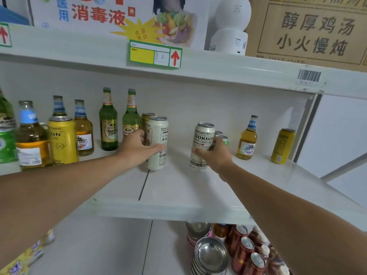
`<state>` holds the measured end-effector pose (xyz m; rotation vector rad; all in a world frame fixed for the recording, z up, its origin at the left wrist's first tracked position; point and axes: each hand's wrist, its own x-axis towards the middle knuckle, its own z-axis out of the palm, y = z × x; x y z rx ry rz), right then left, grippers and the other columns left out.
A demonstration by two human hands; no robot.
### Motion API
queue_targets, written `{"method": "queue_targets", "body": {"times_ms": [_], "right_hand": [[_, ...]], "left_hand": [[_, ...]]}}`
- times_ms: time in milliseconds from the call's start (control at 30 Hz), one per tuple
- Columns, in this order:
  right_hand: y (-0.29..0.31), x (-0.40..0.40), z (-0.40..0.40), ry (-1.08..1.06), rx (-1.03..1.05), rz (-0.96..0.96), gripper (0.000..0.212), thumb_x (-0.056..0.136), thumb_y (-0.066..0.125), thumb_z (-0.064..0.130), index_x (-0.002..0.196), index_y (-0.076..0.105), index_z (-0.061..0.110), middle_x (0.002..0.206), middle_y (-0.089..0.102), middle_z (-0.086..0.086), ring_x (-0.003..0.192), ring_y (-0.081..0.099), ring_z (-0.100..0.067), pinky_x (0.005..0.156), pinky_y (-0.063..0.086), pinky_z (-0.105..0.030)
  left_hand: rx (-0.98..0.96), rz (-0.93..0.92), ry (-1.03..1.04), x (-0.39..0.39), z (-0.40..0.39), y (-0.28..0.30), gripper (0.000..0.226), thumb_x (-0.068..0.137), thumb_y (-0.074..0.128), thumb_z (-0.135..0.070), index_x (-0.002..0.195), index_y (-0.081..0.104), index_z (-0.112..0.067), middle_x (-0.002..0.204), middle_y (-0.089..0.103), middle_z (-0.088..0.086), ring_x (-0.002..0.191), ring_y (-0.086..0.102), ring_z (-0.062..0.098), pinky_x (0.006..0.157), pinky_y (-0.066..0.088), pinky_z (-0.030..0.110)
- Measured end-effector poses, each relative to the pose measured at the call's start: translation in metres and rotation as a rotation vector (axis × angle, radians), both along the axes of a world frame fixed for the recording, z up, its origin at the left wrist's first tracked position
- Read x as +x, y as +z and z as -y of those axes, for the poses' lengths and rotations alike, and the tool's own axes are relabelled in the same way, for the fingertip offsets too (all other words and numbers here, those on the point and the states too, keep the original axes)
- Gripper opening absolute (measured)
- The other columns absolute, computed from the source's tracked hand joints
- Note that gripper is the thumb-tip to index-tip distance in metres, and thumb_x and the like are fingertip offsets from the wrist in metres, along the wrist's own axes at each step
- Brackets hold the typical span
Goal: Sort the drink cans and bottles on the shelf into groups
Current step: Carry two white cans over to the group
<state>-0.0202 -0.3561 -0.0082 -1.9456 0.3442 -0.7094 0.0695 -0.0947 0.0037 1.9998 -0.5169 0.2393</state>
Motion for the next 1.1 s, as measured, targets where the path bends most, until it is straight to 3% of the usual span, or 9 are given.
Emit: {"method": "queue_targets", "body": {"times_ms": [67, 300, 567, 933, 1100], "right_hand": [[-0.001, 0.018, 0.002, -0.004, -0.014, -0.015, 0.058, 0.073, 0.096, 0.034, 0.119, 0.064, 0.021, 0.106, 0.077, 0.004, 0.097, 0.075, -0.014, 0.089, 0.062, -0.04], [-0.001, 0.084, 0.018, -0.023, -0.047, -0.053, 0.066, 0.075, 0.095, 0.037, 0.125, 0.056, 0.019, 0.112, 0.072, 0.001, 0.1, 0.072, -0.021, 0.086, 0.06, -0.04], [-0.007, 0.148, 0.036, -0.032, -0.03, -0.086, 0.061, 0.076, 0.093, 0.037, 0.118, 0.05, 0.025, 0.115, 0.071, -0.002, 0.104, 0.07, -0.027, 0.095, 0.061, -0.05], [-0.012, 0.171, 0.043, -0.049, 0.026, -0.071, 0.058, 0.078, 0.089, 0.038, 0.121, 0.052, 0.025, 0.114, 0.07, 0.0, 0.104, 0.07, -0.027, 0.098, 0.059, -0.05], [-0.012, 0.161, 0.039, -0.051, -0.057, -0.111, 0.062, 0.088, 0.081, 0.031, 0.14, 0.05, 0.017, 0.131, 0.065, -0.005, 0.117, 0.064, -0.028, 0.101, 0.053, -0.041]], "left_hand": [[0.01, -0.008, -0.011, 0.009, 0.004, -0.002, 0.054, 0.075, 0.095, -0.052, 0.113, 0.065, -0.028, 0.105, 0.068, -0.017, 0.099, 0.064, 0.001, 0.089, 0.056, 0.034], [-0.016, -0.024, -0.046, 0.033, 0.024, -0.002, 0.047, 0.08, 0.094, -0.044, 0.114, 0.063, -0.031, 0.11, 0.07, -0.015, 0.102, 0.065, -0.001, 0.076, 0.049, 0.019], [-0.041, -0.039, -0.033, 0.06, 0.045, -0.011, 0.062, 0.071, 0.096, -0.056, 0.121, 0.071, -0.029, 0.114, 0.075, -0.011, 0.11, 0.071, 0.009, 0.099, 0.059, 0.038], [-0.021, -0.033, -0.036, 0.072, 0.062, -0.011, 0.06, 0.073, 0.094, -0.056, 0.121, 0.071, -0.03, 0.115, 0.075, -0.013, 0.11, 0.069, 0.003, 0.097, 0.058, 0.033], [-0.005, -0.046, -0.027, 0.073, 0.076, -0.013, 0.057, 0.077, 0.095, -0.047, 0.122, 0.068, -0.024, 0.115, 0.072, -0.011, 0.108, 0.066, 0.001, 0.08, 0.05, 0.017]]}}
